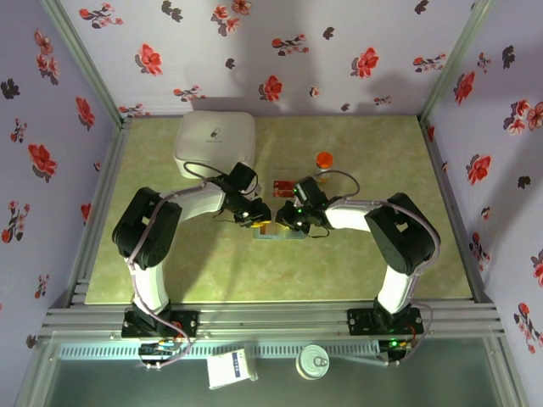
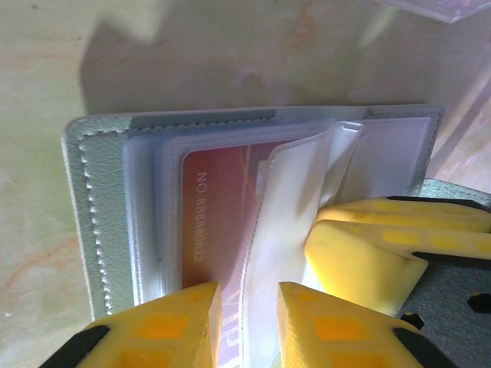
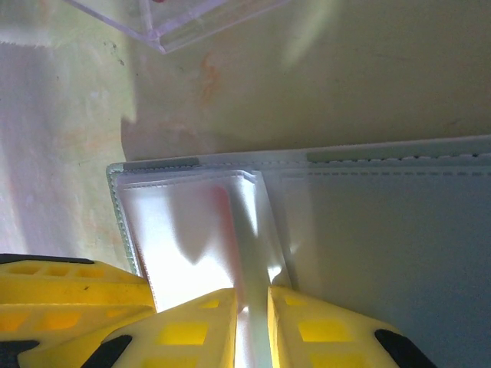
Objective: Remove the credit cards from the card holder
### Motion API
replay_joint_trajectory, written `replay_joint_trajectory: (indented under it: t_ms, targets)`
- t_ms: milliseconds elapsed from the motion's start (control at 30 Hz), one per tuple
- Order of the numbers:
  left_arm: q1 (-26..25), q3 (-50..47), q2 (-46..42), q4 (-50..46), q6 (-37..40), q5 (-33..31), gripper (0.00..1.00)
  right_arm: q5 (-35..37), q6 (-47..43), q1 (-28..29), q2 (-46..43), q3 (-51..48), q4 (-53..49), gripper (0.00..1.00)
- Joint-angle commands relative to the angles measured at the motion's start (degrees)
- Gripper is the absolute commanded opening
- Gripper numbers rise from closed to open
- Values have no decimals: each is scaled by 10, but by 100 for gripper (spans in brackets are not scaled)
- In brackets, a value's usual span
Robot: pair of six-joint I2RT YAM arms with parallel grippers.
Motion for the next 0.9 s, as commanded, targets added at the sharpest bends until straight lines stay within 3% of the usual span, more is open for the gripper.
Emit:
replay_joint_trajectory:
  t_ms: [0,200,467,867]
  targets:
    - [-4,11,10,12,-12,16,23,6,6,-4,4,-12,-1,19]
    - [-5,14,5,16,-14,18,14,1,9,-4,-1,-5,5,19]
    - [-10,32,-9,1,-9,19,15,23,-10,-11,-49,-7,-33,25]
    - [-39,98,21,-30,-3,28,19,59,-47,-44,-117,-26,-97,26]
